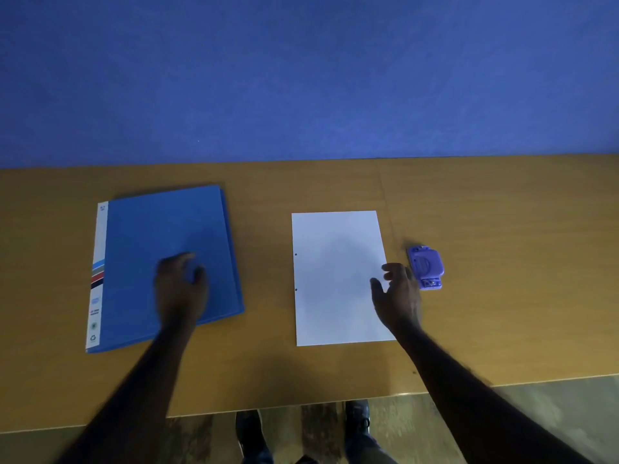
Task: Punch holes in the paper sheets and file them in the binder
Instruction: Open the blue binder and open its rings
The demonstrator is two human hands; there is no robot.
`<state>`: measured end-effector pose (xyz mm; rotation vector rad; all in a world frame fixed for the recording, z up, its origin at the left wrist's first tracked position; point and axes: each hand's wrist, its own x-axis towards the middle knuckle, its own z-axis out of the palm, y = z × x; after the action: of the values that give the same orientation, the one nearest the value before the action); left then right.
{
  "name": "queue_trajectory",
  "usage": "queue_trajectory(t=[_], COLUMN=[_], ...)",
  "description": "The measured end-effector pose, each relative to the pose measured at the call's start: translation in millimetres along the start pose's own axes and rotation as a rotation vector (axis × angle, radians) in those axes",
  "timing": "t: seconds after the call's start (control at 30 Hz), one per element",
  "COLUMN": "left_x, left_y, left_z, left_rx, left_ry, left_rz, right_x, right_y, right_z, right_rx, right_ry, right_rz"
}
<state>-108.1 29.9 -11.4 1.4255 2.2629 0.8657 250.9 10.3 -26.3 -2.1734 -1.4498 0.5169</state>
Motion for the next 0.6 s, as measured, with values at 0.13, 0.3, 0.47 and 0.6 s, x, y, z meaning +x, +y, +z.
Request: queue_trajectory(t=[0.13, 0.3, 0.47, 0.6], left_x=[28.7, 31.8, 16.5, 5.2], left_y=[-64.7, -95.1, -89.7, -80.9], left_z=[-36.9, -57.2, -50.9, -43.7], left_rx=[0.283, 0.318, 0.243, 0.215], left_ry=[-0.067, -0.218, -0.140, -0.144], left_rz=[-0.296, -0.310, -0.241, -0.159], right_x=[-16.8, -41.3, -57.2, -69.6], right_y=[-34.2, -86.7, -120.7, -130.6], right_z=[22.1, 54.1, 79.2, 90.2], right_rx=[0.083, 0.131, 0.161, 0.181], right_ry=[-0.188, -0.503, -0.680, -0.721], right_rz=[-0.162, -0.271, -0.142, -0.036])
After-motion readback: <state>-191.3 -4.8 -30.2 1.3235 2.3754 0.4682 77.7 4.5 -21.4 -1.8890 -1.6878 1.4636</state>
